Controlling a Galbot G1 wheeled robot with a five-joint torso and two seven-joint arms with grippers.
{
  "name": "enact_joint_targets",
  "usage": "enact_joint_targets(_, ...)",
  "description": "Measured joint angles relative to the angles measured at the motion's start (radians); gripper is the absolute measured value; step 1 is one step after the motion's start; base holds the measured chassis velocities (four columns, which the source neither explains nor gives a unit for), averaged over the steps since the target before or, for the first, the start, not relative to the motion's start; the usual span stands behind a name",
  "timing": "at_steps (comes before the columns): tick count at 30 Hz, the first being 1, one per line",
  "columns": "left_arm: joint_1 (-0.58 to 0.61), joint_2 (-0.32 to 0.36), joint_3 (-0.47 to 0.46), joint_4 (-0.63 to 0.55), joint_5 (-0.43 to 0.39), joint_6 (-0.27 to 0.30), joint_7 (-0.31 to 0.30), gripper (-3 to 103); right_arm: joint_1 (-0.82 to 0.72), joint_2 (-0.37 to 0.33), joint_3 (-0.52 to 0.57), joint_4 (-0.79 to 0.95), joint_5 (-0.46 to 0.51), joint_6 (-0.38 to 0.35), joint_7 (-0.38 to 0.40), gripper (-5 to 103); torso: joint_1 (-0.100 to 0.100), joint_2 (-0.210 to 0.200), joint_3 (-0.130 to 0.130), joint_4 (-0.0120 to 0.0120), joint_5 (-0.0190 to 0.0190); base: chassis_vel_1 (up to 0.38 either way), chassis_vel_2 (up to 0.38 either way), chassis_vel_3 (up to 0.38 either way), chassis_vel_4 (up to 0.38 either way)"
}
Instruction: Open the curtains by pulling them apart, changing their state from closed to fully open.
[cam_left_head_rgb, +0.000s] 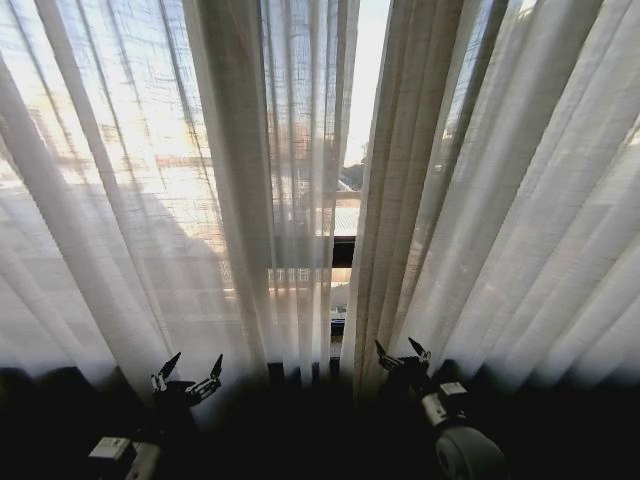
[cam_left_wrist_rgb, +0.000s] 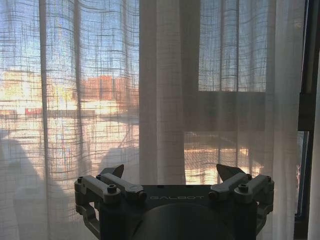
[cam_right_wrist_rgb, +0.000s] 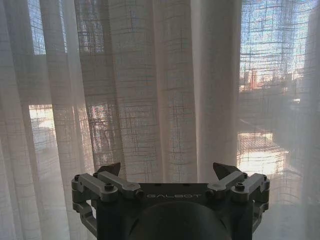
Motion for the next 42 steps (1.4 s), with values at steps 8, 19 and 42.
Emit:
enact_joint_targets(8,0.009,-0.001,-0.008,0.000,-0.001,-0.011,0.000,100,0.180,0.026,-0.019,-0.164,-0.002,-0.026,0.033,100,0.000,0.000,0.000,0.0001,0.0000,0.000,0.000,0.000,0.000)
enact_joint_targets(19,0.002,-0.016,0.003,-0.012,0.000,-0.014,0.002,100,0.409,0.041,-0.039,-0.393,-0.025,-0.028,0.067,100,0.000,0.000,0.000,0.0001,0.0002,0.000,0.000,0.000,0.000)
enact_joint_targets(42,-0.019,-0.044,-0.005,-0.034,-0.002,-0.004,0.002,100,0.464,0.004,-0.158,-0.437,0.007,-0.017,0.103,34,0.000,0.000,0.000,0.0000,-0.0001,0.000,0.000,0.000,0.000)
